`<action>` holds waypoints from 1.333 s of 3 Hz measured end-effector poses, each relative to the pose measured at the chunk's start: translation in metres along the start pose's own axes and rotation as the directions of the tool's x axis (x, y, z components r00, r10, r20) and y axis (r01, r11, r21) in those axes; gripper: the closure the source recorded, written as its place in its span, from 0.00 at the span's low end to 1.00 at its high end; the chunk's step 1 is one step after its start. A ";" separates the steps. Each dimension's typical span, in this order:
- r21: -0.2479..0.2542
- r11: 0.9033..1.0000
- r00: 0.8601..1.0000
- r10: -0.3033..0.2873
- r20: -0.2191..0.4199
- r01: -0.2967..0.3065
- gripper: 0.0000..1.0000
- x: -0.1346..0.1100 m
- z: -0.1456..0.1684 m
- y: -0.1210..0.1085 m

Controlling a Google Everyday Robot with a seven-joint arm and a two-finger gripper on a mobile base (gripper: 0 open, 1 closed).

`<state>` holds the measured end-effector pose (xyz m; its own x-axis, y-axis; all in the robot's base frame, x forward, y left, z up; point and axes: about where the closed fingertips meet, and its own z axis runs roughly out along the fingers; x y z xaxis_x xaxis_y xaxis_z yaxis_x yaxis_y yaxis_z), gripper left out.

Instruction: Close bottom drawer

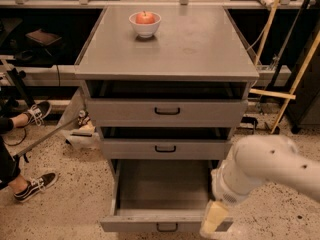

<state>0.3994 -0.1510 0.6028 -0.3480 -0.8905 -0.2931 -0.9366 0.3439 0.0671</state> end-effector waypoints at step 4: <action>-0.045 0.994 0.995 0.097 0.008 -0.096 0.00 0.054 0.162 0.016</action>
Offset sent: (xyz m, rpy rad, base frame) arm -0.0512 -0.0071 -0.2029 -0.0036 0.0312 -0.1201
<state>0.3722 -0.1453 0.4339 -0.4367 -0.8506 -0.2927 -0.8996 0.4145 0.1377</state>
